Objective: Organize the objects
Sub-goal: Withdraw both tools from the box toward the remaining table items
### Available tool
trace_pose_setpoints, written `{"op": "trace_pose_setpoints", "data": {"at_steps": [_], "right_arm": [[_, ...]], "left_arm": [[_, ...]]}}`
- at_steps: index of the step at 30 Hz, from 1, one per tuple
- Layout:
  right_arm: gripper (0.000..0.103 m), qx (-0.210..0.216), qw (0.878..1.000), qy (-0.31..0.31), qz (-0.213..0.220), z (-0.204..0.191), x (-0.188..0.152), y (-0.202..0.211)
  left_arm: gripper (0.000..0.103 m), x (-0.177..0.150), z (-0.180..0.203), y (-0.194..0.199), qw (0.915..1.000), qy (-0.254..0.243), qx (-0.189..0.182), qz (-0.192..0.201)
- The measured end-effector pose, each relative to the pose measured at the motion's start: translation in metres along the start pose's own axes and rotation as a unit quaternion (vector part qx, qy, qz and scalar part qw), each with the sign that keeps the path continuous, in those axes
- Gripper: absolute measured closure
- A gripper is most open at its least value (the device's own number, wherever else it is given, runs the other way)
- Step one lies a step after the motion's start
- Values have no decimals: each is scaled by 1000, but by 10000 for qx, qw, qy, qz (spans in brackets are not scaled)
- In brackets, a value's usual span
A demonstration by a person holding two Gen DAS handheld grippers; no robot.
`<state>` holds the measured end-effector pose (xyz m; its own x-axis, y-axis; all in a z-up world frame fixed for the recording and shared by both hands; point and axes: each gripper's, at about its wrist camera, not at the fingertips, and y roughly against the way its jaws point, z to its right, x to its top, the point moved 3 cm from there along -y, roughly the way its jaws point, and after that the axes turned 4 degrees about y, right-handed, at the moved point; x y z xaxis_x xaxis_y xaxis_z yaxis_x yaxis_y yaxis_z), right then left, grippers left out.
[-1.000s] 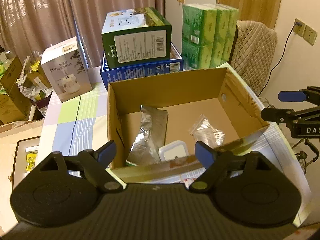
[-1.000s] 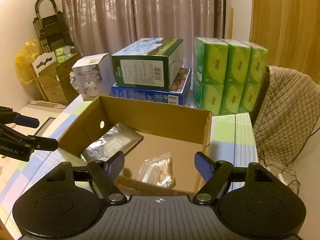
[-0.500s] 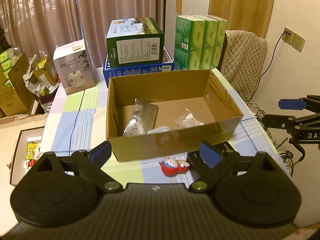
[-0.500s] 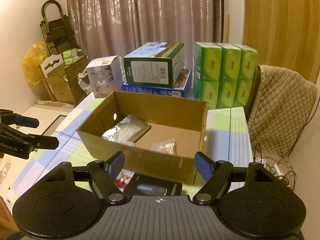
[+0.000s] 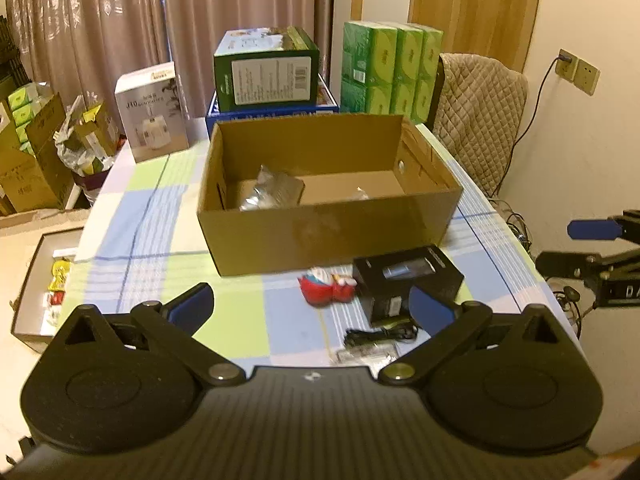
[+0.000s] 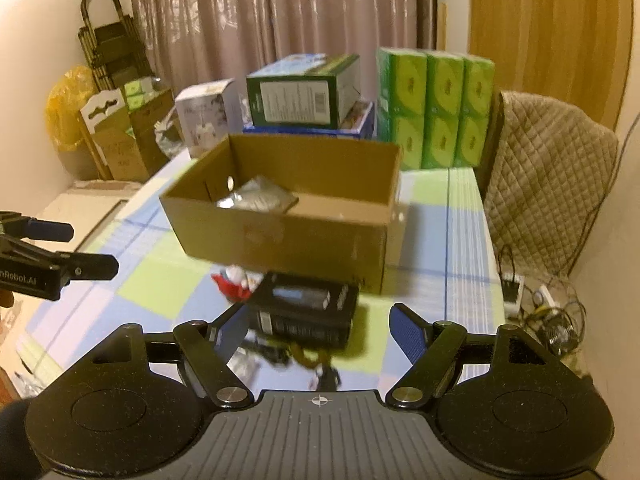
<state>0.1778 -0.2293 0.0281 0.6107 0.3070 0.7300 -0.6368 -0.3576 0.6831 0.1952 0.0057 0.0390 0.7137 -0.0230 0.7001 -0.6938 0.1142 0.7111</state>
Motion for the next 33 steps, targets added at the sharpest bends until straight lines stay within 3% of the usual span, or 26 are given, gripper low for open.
{"op": "trace_pose_setpoints", "data": {"at_steps": [14,33], "right_arm": [[28,42,9966,-797,-221,10,-73,-6],[28,98,9923,-1133,-480,25,-97,-30]], "left_arm": [[1,-58,12,-25,9997,122,23,-233],[1,-90,21,-72,9971,262,-89,-710]]}}
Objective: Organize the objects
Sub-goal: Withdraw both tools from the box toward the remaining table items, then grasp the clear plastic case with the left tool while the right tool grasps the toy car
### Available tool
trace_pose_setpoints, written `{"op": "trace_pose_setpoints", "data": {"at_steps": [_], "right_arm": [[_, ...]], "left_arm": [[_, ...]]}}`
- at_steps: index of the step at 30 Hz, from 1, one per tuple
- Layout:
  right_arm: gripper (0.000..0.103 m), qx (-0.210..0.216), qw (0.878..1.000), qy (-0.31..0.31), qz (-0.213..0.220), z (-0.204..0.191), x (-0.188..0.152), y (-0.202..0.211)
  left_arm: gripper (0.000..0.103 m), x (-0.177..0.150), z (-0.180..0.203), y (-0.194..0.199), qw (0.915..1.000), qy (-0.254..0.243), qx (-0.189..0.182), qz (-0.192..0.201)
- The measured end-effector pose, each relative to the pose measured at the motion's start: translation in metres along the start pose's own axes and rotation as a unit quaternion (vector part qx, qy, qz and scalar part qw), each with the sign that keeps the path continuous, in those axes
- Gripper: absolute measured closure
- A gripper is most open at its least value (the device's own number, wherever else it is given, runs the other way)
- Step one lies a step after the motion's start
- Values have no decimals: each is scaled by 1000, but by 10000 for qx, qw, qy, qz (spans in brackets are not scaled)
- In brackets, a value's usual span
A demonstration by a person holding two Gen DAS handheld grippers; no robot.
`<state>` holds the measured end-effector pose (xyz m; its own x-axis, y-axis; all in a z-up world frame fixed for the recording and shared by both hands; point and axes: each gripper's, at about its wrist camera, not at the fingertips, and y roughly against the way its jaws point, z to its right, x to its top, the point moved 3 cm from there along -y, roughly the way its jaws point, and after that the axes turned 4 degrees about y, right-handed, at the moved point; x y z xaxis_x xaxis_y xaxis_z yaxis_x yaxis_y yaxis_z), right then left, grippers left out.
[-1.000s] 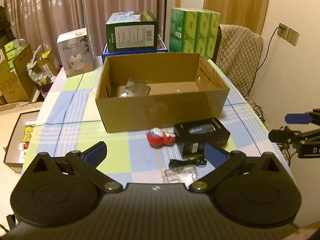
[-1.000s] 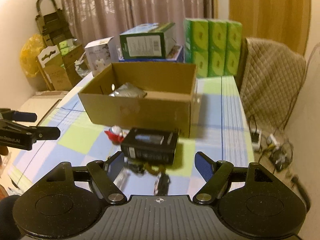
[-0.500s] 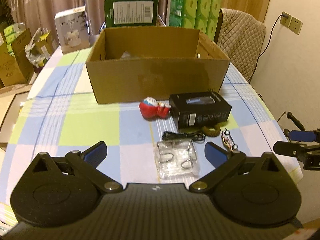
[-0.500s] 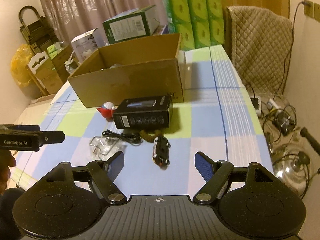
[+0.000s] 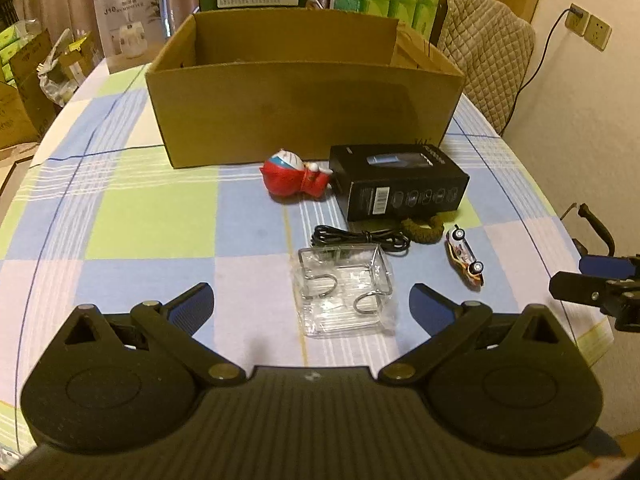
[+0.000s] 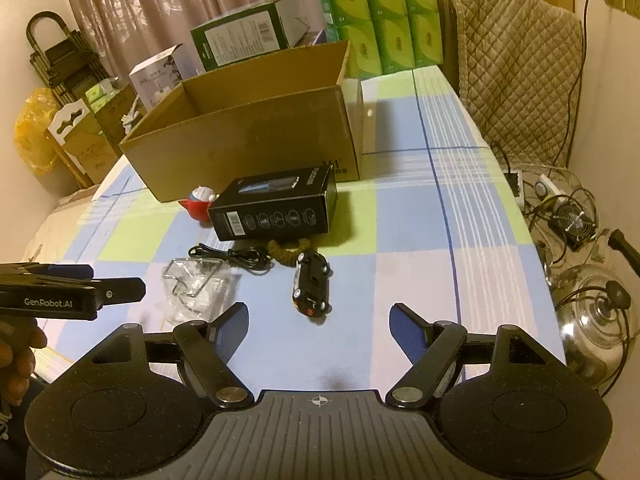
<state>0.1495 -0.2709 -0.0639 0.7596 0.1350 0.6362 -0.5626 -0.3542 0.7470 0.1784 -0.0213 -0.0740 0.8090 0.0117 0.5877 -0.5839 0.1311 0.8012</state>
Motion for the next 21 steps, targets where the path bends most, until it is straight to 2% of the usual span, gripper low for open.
{"op": "trace_pose_setpoints", "data": {"at_steps": [21], "right_arm": [[29,148,9992,-133,-344,14,0,-47]], "left_arm": [[1,6,15,-54,9990,-163,-210,-362]]}}
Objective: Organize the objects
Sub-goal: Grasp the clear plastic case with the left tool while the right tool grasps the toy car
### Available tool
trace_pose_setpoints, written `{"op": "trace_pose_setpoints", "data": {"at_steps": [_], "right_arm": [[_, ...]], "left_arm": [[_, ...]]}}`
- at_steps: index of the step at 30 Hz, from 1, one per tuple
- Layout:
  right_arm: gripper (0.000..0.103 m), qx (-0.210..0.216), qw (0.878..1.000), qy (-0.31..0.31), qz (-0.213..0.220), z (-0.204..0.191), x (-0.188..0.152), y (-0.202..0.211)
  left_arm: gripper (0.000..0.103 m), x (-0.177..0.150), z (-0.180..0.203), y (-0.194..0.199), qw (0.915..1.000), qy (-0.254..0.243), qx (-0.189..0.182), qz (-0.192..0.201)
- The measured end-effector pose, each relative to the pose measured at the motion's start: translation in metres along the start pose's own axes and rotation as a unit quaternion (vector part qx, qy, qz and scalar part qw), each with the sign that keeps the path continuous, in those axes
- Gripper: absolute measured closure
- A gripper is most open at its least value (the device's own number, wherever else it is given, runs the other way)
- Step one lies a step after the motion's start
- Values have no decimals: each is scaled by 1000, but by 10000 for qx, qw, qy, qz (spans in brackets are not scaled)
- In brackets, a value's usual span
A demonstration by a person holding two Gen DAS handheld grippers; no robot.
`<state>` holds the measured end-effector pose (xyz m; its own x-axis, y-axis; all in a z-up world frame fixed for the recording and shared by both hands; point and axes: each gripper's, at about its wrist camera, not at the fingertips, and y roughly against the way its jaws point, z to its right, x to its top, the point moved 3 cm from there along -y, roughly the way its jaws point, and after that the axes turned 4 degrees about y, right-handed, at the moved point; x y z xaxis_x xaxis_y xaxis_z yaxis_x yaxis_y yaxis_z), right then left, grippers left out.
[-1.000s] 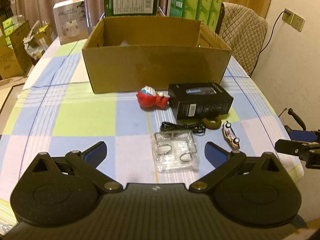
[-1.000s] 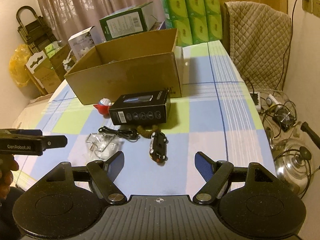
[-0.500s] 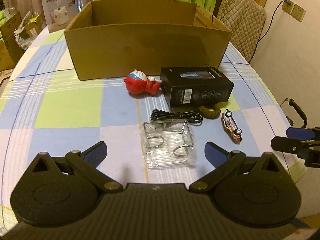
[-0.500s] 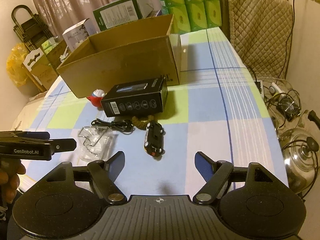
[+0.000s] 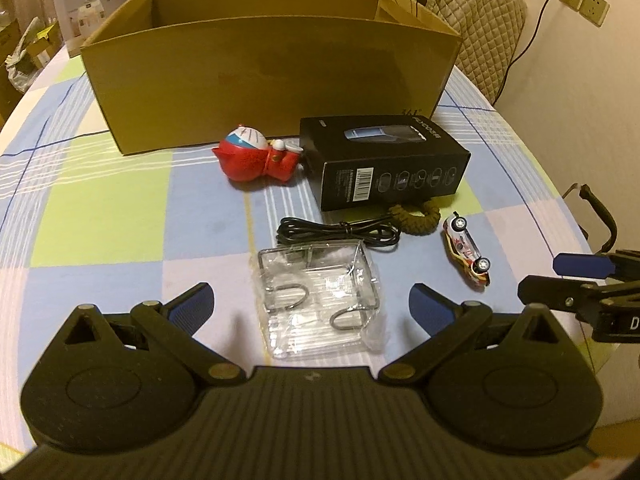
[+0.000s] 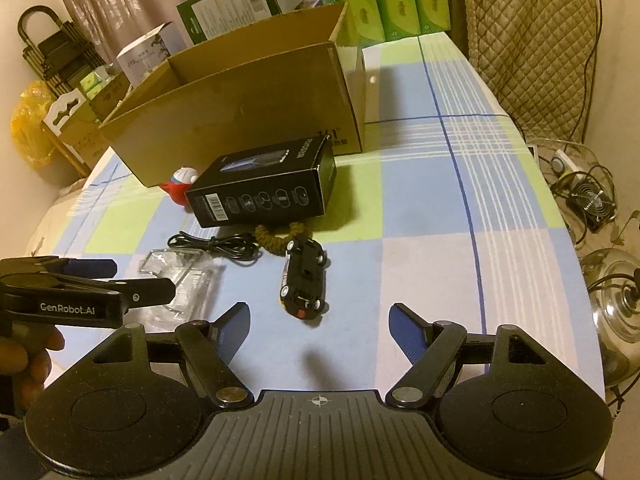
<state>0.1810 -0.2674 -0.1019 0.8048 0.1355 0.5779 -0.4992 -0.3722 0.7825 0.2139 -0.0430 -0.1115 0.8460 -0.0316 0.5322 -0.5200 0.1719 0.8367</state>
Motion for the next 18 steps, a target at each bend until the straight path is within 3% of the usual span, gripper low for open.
{"op": "trace_pose_setpoints", "data": {"at_steps": [11,18], "right_arm": [[29,-2,9999,-46,-110,6,-1,-15],[30,84,9999,-56,-115,5,3,-21]], "left_arm": [[10,2,4,-25,9998,-151,1,-154],[28,4,3,-35,9995,-126,-56,-284]]}}
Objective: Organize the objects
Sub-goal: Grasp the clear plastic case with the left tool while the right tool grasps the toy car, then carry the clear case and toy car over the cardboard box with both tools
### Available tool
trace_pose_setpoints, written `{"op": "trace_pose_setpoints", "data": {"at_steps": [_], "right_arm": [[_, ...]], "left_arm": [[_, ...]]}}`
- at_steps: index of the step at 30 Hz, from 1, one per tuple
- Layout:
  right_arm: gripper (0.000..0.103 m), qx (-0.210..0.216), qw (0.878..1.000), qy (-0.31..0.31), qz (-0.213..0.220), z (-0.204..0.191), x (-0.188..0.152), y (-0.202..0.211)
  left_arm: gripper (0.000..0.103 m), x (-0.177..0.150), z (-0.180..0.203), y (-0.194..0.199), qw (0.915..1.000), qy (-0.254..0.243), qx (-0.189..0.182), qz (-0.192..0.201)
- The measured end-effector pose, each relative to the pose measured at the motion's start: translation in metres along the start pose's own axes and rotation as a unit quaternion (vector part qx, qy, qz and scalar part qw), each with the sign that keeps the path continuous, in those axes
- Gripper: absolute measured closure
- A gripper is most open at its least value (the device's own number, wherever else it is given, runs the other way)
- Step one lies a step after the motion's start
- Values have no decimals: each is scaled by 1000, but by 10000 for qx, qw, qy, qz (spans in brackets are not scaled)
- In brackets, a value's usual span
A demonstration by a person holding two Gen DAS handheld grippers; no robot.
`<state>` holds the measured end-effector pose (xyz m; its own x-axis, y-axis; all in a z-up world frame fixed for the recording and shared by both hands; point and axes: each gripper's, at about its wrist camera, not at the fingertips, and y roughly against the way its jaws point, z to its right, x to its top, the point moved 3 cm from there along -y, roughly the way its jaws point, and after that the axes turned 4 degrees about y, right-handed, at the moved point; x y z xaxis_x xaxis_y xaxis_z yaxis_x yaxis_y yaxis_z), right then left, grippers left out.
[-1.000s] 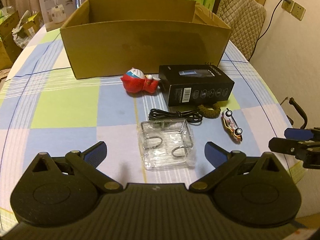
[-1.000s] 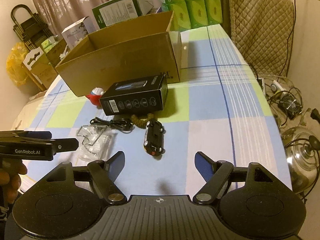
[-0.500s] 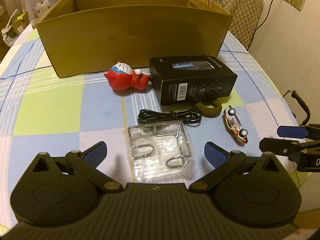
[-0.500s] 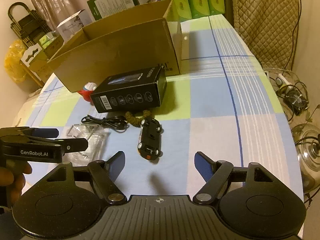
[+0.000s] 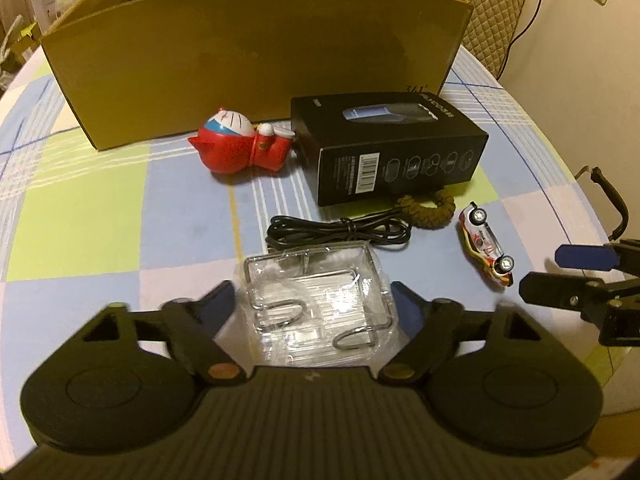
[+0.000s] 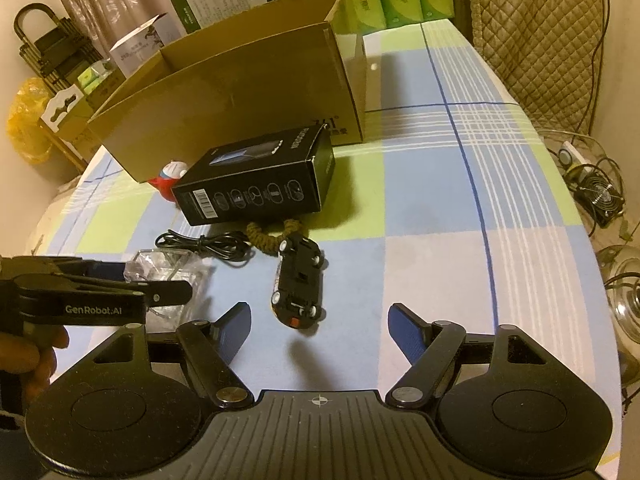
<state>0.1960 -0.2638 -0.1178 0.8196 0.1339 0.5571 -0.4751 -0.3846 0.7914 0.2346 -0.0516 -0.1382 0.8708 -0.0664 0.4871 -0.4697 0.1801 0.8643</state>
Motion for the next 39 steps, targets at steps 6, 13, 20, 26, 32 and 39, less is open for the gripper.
{"op": "trace_pose_setpoints", "data": {"at_steps": [6,13,20,26,32,39], "right_arm": [[34,156,9999,-51,-1,-4,6,-8],[49,274,9996,-110,-46,-7,15,-22],[64,246,9994,-188,-128,-5,22,-36],[75,135,9995,-233,-163,-5,23,-39],[77,81,9998,-34,-205,-14,21,-40],[77,84,9999,87,-86,-24,19,-28]], "left_arm": [[38,2,-5,4,10000,-40,-20,-50],[38,1,-18,10,10000,23,-1,-29],[38,4,-23,16,9999,107,-32,52],[38,5,-25,15,9999,60,-48,77],[38,3,-26,15,9999,78,-79,70],[38,1,-27,23,9998,97,-84,125]]}}
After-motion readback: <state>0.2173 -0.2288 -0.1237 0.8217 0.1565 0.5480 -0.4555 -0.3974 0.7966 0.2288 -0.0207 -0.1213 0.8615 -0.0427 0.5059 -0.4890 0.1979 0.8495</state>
